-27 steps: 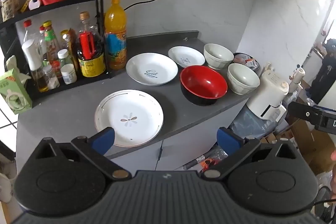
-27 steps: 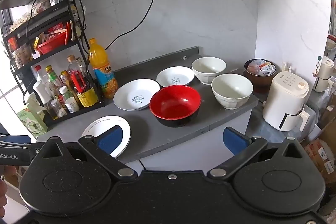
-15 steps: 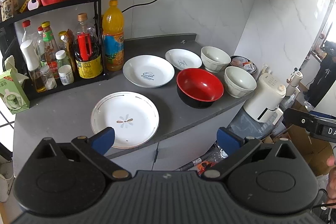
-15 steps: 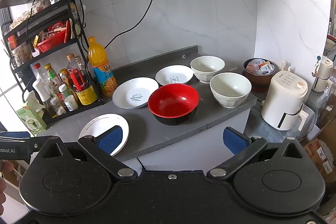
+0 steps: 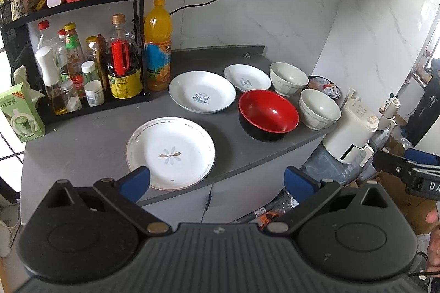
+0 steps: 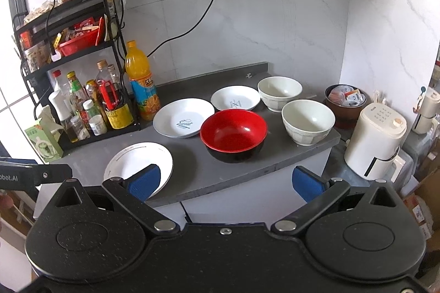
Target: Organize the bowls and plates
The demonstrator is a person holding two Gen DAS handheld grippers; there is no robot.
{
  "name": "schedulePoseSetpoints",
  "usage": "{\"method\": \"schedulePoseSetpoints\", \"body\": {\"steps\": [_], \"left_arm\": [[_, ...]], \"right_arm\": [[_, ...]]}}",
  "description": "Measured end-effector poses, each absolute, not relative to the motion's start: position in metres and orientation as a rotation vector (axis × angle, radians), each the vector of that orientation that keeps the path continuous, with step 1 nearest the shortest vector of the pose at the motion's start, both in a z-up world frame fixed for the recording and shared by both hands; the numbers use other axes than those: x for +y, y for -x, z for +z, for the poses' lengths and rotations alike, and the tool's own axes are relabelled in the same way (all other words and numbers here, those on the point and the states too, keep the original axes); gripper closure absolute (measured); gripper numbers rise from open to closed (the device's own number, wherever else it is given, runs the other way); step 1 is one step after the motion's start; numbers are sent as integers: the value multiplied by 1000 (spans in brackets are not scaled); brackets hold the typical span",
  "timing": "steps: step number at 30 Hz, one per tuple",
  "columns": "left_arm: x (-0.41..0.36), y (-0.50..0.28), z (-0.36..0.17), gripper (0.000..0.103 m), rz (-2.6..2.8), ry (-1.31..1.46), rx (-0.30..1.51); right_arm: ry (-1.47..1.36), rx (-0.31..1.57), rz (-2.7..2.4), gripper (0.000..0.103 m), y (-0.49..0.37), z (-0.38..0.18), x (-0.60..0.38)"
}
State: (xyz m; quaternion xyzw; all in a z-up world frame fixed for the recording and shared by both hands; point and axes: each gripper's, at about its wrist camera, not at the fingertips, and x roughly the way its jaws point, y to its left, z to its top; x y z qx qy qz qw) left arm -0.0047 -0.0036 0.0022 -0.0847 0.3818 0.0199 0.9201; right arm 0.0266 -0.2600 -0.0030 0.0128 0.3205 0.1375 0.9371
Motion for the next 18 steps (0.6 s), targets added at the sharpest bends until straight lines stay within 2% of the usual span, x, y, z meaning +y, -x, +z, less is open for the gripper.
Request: {"method": "schedulePoseSetpoints", "body": {"steps": [18], "left_arm": [[-3, 10, -1, 1, 41, 185, 790]], "right_arm": [[-18, 667, 278, 0, -20, -8, -262]]}}
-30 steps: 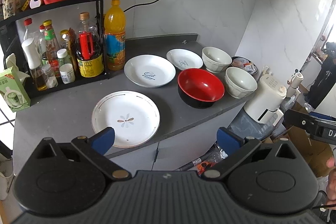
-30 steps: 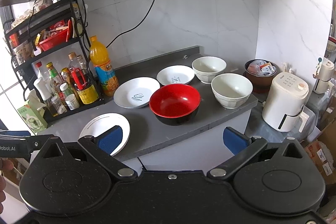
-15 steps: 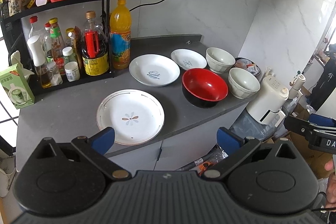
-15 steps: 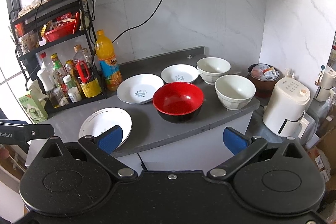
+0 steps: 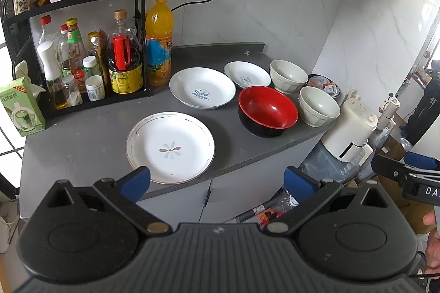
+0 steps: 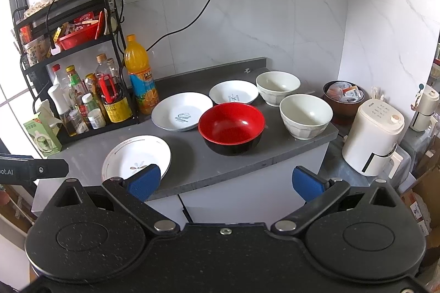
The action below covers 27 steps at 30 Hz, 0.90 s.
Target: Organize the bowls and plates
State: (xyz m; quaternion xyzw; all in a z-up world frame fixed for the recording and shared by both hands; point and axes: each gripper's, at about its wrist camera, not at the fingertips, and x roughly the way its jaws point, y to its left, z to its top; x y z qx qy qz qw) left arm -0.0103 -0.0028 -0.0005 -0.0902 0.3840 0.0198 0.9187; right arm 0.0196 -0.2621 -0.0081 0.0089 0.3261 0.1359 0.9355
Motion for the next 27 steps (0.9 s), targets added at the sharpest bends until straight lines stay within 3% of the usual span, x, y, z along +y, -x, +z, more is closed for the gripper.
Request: {"method": "schedulePoseSetpoints", "body": {"steps": [27], "left_arm": [[-10, 4, -1, 1, 49, 196, 789]], "right_arm": [[-31, 677, 290, 0, -33, -13, -269]]}}
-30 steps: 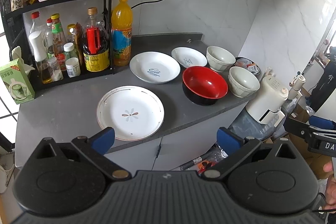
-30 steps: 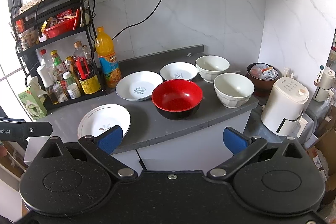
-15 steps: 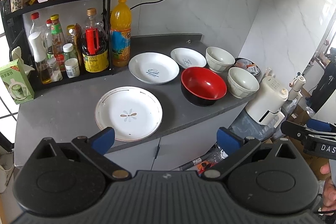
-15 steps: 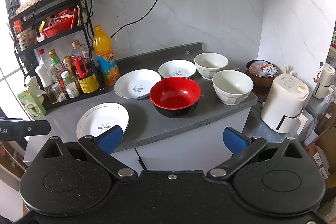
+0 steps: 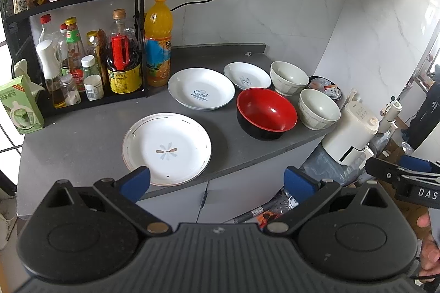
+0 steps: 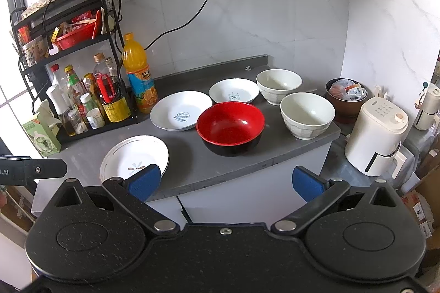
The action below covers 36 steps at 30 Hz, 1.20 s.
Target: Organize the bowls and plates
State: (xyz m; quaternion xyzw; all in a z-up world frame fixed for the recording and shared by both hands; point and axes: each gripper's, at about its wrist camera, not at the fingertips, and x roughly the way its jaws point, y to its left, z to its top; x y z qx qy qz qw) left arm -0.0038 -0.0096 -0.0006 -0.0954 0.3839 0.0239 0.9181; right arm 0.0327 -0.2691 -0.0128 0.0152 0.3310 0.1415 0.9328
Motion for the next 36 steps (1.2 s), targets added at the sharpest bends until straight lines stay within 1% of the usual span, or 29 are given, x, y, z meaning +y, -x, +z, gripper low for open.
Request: {"method": "schedulePoseSetpoints", "body": {"steps": [16, 25, 36], "left_arm": [[-43, -41, 5, 1, 50, 187, 769], [-83, -81, 2, 1, 74, 210, 749], [-116, -132, 5, 3, 87, 225, 765]], "right_arm": [[-85, 668, 319, 0, -78, -14, -307], [-37, 684, 327, 0, -122, -24, -344], [-61, 697, 297, 0, -176, -27, -383]]}}
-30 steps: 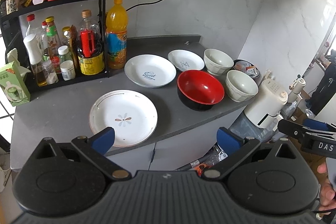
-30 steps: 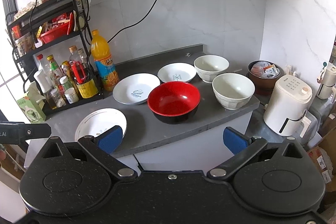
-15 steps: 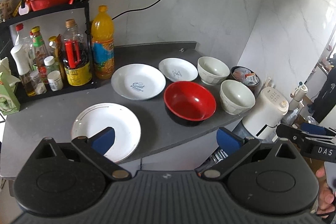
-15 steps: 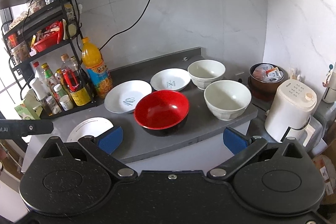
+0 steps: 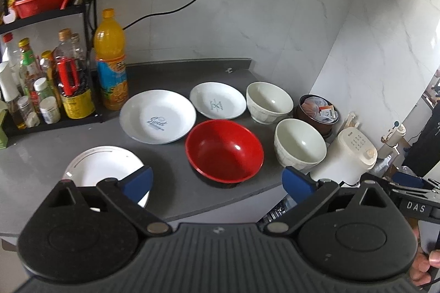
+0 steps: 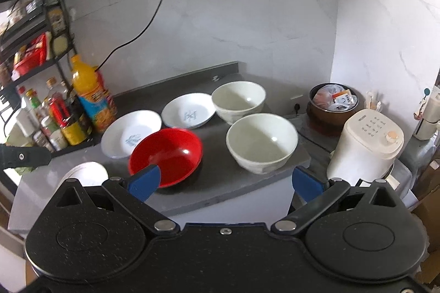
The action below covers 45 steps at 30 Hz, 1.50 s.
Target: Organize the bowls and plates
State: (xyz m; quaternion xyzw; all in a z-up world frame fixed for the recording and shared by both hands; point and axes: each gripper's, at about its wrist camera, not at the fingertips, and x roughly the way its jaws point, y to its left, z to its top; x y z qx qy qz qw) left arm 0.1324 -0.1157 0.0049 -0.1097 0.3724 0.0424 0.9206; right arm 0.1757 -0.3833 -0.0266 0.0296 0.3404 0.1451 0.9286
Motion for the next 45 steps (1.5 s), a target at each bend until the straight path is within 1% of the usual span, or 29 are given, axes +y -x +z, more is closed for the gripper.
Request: {"method": "schedulePoseSetpoints", "body": {"steps": [3, 5, 7, 11, 15, 18, 20, 22, 25, 27, 29, 31, 35, 37, 42, 45], "left_arm": [[-123, -151, 4, 3, 60, 210, 767], [-127, -162, 2, 3, 38, 200, 769], [-131, -175, -1, 3, 15, 192, 771], [-139, -207, -9, 6, -52, 178, 773], [-140, -244, -21, 14, -140, 175, 781], [-141, -272, -31, 21, -187, 160, 807], [-141, -288, -37, 23, -224, 156, 817], [-143, -303, -44, 28, -255, 146, 831], [-144, -323, -54, 35, -305, 148, 855], [-146, -335, -61, 38, -331, 141, 870], [-151, -346, -67, 39, -378, 132, 876], [-156, -356, -75, 40, -396, 99, 884], [-163, -379, -91, 45, -420, 98, 923], [-165, -387, -99, 51, -421, 101, 941], [-173, -407, -116, 58, -431, 112, 988], [-182, -418, -124, 61, -427, 116, 1013]], "right_arm": [[-53, 683, 276, 1, -186, -29, -387], [-43, 678, 233, 5, -193, -34, -389], [-58, 696, 208, 12, -201, -39, -392], [-76, 726, 158, 14, -219, -53, -398], [-90, 747, 110, 22, -236, -65, -395], [-111, 758, 68, 24, -247, -71, -390], [-128, 764, 45, 28, -254, -77, -387], [-127, 780, 11, 36, -262, -83, -383], [-167, 797, -30, 43, -271, -90, -383], [-178, 808, -55, 45, -276, -95, -381], [-177, 815, -84, 45, -281, -100, -380], [-187, 823, -103, 52, -285, -104, -378], [-214, 844, -136, 55, -296, -112, -378], [-216, 855, -138, 59, -301, -117, -377], [-244, 891, -146, 69, -318, -133, -381], [-256, 896, -129, 70, -325, -140, -384]]}}
